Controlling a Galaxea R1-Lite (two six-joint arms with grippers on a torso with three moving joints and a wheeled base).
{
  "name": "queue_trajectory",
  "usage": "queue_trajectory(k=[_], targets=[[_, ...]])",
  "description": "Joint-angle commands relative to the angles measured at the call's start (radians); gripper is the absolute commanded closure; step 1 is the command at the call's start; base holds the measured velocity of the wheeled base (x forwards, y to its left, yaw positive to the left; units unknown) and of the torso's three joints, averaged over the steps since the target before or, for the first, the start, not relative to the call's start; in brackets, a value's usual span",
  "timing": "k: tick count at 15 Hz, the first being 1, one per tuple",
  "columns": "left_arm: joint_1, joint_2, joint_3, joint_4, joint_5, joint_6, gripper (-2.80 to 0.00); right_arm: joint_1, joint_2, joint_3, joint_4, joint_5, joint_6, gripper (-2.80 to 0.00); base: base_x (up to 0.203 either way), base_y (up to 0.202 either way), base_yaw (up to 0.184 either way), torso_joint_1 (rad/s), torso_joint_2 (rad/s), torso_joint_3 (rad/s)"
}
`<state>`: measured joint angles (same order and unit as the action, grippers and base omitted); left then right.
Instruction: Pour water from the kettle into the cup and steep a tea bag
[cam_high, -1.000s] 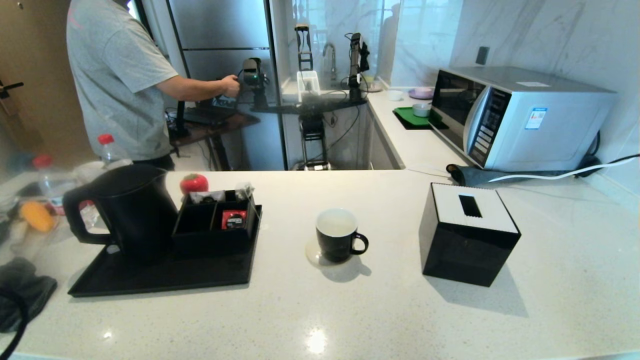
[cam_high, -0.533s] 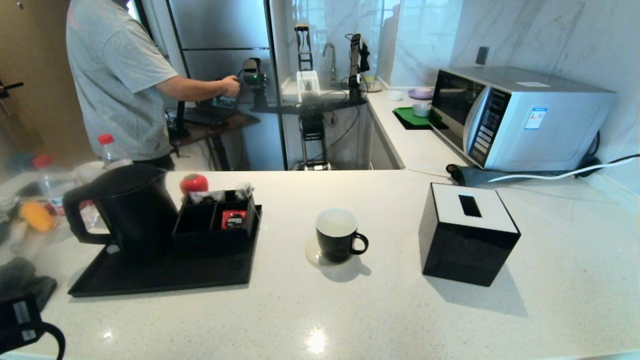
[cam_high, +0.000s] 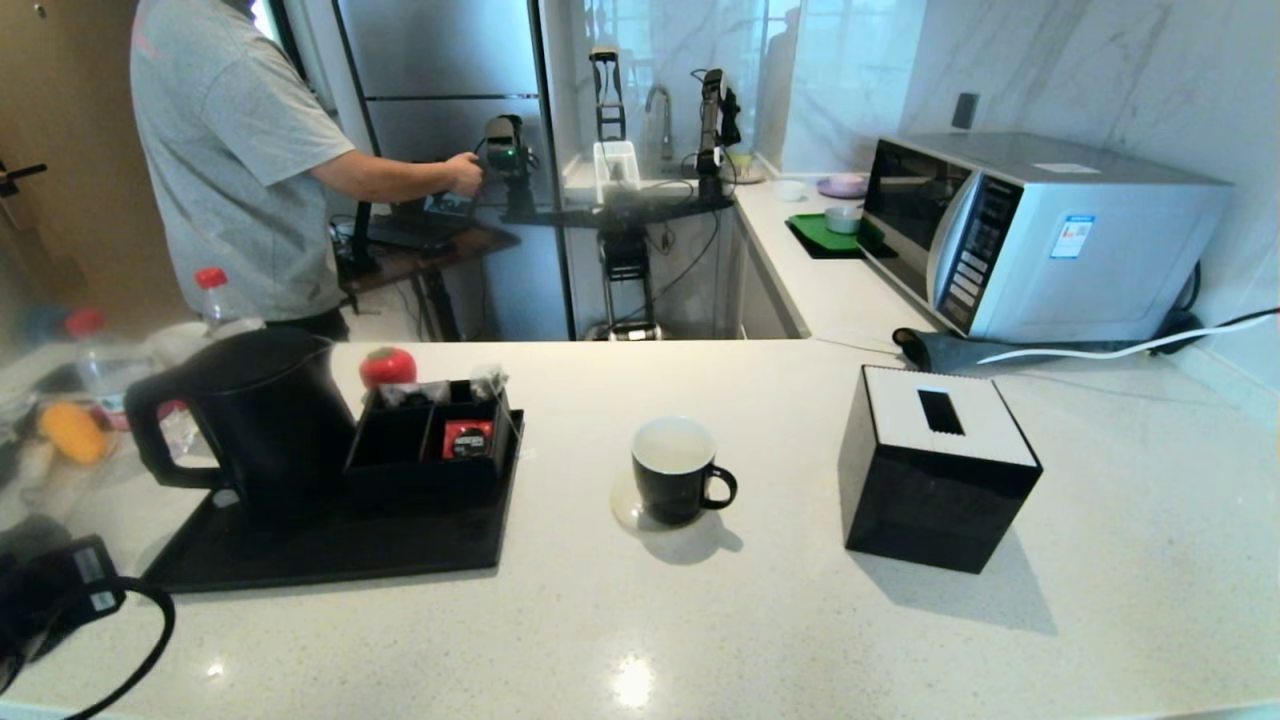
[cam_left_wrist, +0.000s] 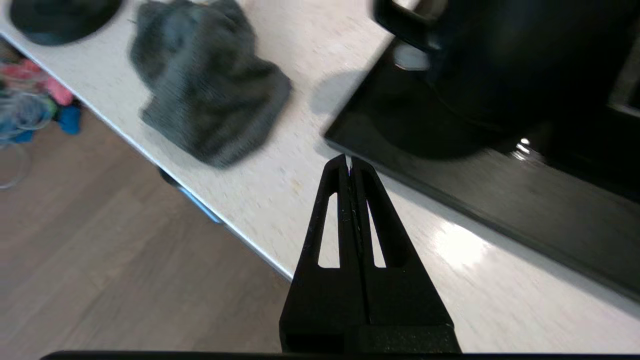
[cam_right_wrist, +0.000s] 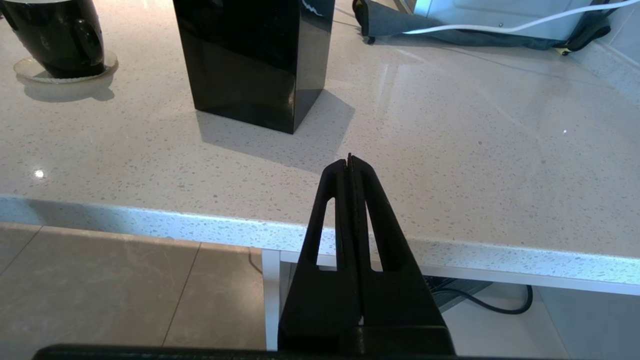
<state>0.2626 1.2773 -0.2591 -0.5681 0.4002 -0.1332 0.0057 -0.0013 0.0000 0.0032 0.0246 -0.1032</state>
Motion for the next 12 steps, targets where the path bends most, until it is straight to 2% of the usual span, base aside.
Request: queue_trajectory(k=[1,4,8,12], targets=[[0.109,0.131,0.032,-0.134,-0.045,0.067,-2.80,0.000,0.001,0.000,0.000,0.000,-0.001,0.00,0.000,0.000,0.000,0.000,0.00,0.000],[0.207,0.241,0.033,-0.293,-0.167,0.141,-2.80,0.000,0.001,0.000,0.000,0.000,-0.001,0.00,0.000,0.000,0.000,0.000,0.00,0.000],[0.296,0.439,0.030,-0.612,-0.280,0.217,-2.80,0.000,0.001,0.000,0.000,0.000,-0.001,0.00,0.000,0.000,0.000,0.000,0.00,0.000],[0.354,0.629,0.032,-0.925,-0.406,0.271,-2.80,0.000,0.001,0.000,0.000,0.001,-0.001,0.00,0.000,0.000,0.000,0.000,0.00,0.000]])
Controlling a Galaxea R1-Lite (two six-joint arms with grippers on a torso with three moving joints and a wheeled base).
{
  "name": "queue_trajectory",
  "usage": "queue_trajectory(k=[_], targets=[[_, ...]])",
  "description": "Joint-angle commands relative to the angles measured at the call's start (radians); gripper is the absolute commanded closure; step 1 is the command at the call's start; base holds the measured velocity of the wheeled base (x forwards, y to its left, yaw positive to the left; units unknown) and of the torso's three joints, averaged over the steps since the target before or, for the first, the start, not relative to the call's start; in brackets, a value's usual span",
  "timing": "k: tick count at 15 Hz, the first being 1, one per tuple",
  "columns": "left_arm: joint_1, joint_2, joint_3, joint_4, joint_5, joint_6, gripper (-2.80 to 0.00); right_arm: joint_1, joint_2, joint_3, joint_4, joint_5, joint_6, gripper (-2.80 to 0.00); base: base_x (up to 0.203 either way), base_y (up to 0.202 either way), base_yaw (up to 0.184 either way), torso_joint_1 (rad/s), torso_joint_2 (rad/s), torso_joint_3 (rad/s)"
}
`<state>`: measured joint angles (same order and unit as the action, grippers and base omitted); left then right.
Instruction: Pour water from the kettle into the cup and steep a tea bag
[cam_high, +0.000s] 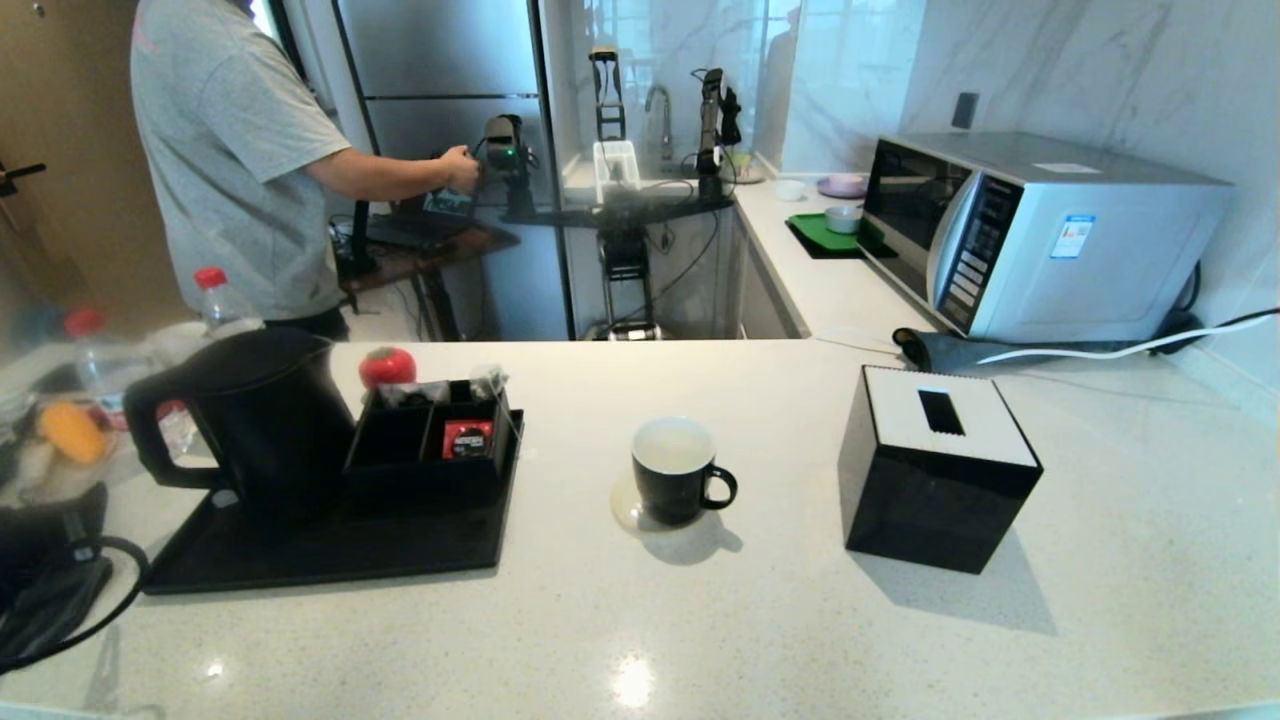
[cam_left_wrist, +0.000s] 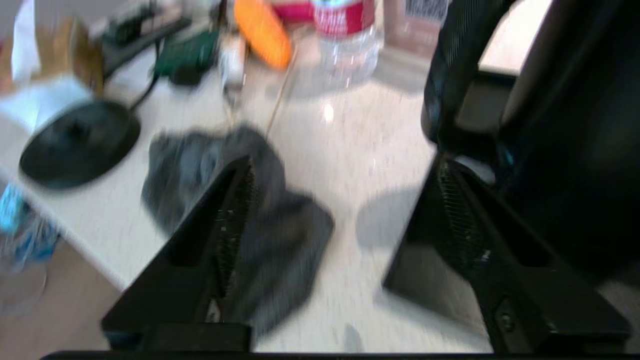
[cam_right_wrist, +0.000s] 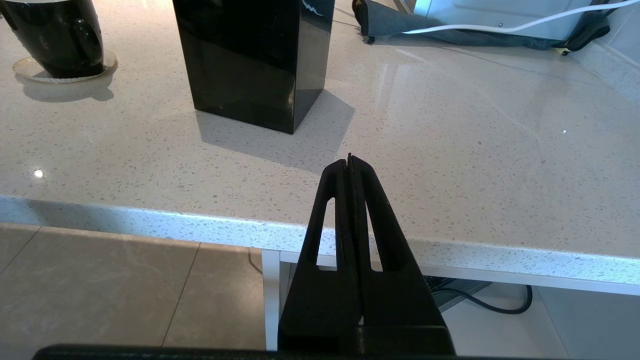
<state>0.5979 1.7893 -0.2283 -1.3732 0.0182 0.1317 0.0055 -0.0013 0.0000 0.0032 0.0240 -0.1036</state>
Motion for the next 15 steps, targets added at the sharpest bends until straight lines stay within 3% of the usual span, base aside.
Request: queue_trajectory(k=[1,7,15], targets=[[0.025,0.155,0.001,-0.174,-0.054,0.013,-2.80,0.001,0.001,0.000,0.000,0.001,-0.001,0.00,0.000,0.000,0.000,0.000,0.00,0.000],[0.029,0.185,-0.008,-0.197,-0.173,0.016,-2.80,0.001,0.001,0.000,0.000,0.001,-0.001,0.00,0.000,0.000,0.000,0.000,0.00,0.000],[0.027,0.258,-0.129,-0.197,-0.182,0.015,-2.80,0.001,0.001,0.000,0.000,0.002,-0.001,0.00,0.000,0.000,0.000,0.000,0.00,0.000]])
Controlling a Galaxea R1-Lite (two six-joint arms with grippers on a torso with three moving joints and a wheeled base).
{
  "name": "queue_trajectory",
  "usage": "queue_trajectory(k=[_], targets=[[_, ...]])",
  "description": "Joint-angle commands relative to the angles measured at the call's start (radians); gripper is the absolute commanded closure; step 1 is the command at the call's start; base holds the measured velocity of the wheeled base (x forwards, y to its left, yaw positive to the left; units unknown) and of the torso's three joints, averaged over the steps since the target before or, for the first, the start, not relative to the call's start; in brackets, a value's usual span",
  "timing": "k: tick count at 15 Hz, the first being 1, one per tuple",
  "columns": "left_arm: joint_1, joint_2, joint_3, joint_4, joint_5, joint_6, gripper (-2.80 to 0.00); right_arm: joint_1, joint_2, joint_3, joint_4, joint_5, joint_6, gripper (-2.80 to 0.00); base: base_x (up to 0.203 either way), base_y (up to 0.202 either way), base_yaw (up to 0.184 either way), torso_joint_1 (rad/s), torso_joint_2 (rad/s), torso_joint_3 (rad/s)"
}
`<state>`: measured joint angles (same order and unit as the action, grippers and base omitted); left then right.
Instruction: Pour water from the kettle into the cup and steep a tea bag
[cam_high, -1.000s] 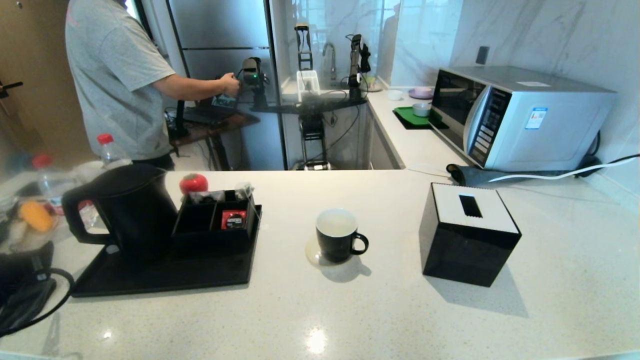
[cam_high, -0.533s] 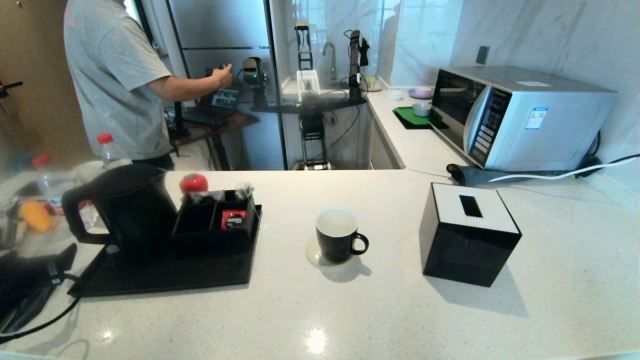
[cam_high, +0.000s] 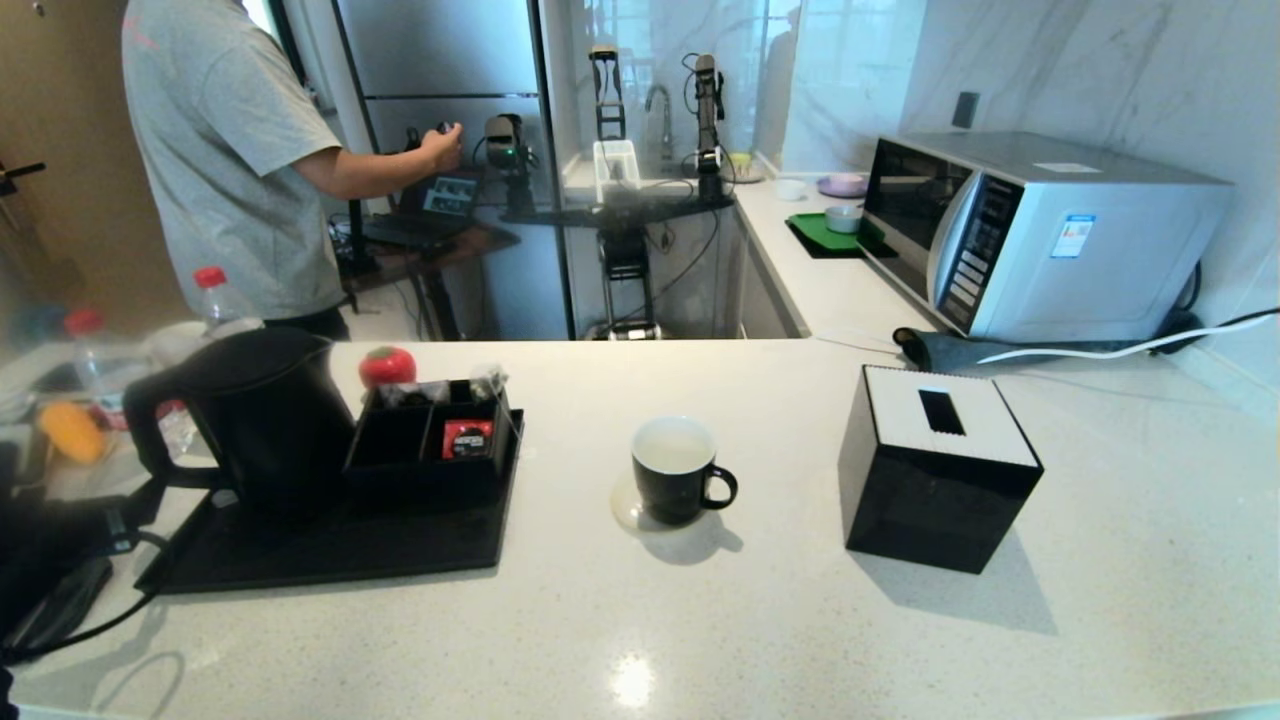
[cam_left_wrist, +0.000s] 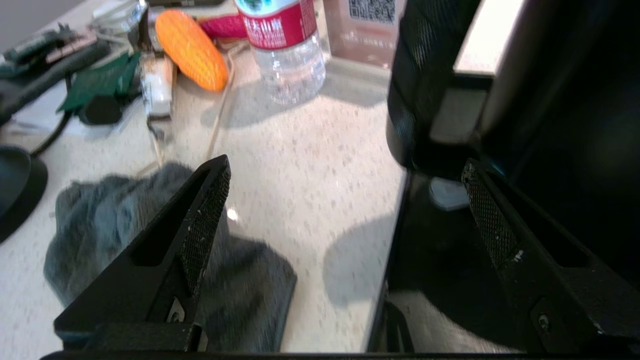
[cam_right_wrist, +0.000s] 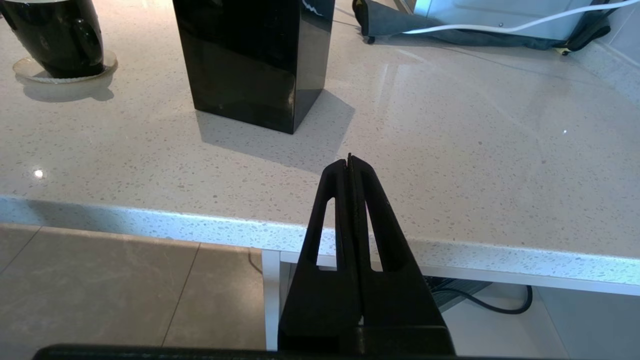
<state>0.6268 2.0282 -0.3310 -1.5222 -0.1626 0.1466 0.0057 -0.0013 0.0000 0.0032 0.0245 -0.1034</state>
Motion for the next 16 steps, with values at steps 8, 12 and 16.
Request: queue_trajectory(k=[8,12,16], targets=[[-0.013,0.047,-0.078,-0.048,-0.054,-0.015,-2.80,0.000,0.001,0.000,0.000,0.001,-0.001,0.00,0.000,0.000,0.000,0.000,0.00,0.000],[-0.012,0.076,-0.143,-0.048,-0.057,-0.011,-2.80,0.000,0.001,0.000,0.000,0.001,-0.001,0.00,0.000,0.000,0.000,0.000,0.00,0.000],[-0.009,0.103,-0.187,-0.048,-0.056,-0.012,-2.80,0.000,0.001,0.000,0.000,0.000,-0.001,0.00,0.000,0.000,0.000,0.000,0.00,0.000]])
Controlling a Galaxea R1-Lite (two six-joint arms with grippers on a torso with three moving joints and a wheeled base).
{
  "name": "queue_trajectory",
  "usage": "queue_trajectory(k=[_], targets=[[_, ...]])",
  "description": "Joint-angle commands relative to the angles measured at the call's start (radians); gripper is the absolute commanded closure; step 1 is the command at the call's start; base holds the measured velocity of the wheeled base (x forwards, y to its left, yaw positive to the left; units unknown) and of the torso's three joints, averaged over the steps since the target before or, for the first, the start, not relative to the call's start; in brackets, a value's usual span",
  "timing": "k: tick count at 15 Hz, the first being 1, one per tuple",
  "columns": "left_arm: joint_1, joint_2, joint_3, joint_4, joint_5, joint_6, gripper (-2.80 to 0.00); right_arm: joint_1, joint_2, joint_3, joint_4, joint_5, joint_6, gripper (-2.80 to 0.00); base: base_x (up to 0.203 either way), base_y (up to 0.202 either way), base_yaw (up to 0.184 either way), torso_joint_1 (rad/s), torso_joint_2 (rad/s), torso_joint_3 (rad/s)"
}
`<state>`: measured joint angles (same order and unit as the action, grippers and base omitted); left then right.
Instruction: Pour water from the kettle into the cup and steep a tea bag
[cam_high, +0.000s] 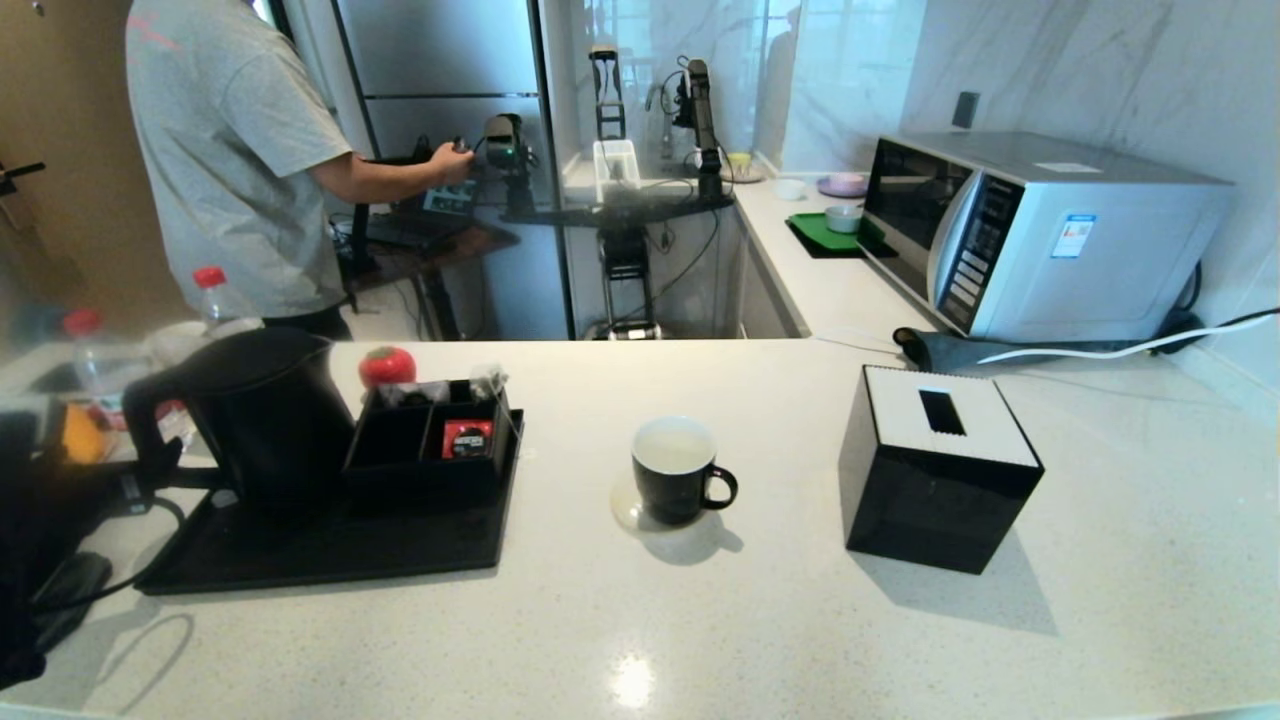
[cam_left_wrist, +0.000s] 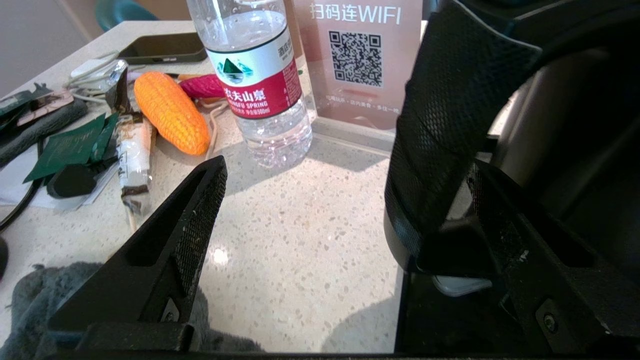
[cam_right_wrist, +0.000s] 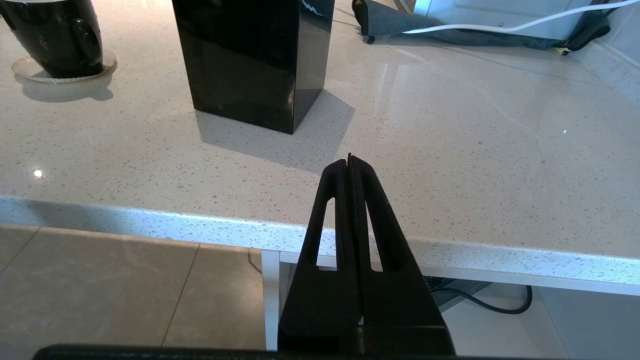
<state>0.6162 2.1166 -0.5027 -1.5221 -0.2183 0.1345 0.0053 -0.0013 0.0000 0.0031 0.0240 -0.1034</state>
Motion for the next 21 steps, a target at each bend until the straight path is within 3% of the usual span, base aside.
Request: queue_trajectory(k=[1,21], targets=[[0.002,0.020,-0.019,-0.048,-0.001,0.001,-2.80,0.001,0.001,0.000,0.000,0.002,-0.001,0.00,0.000,0.000,0.000,0.000,0.00,0.000],[-0.032,0.083,-0.219,-0.048,-0.004,0.005,-2.80,0.001,0.001,0.000,0.000,0.002,-0.001,0.00,0.000,0.000,0.000,0.000,0.00,0.000]])
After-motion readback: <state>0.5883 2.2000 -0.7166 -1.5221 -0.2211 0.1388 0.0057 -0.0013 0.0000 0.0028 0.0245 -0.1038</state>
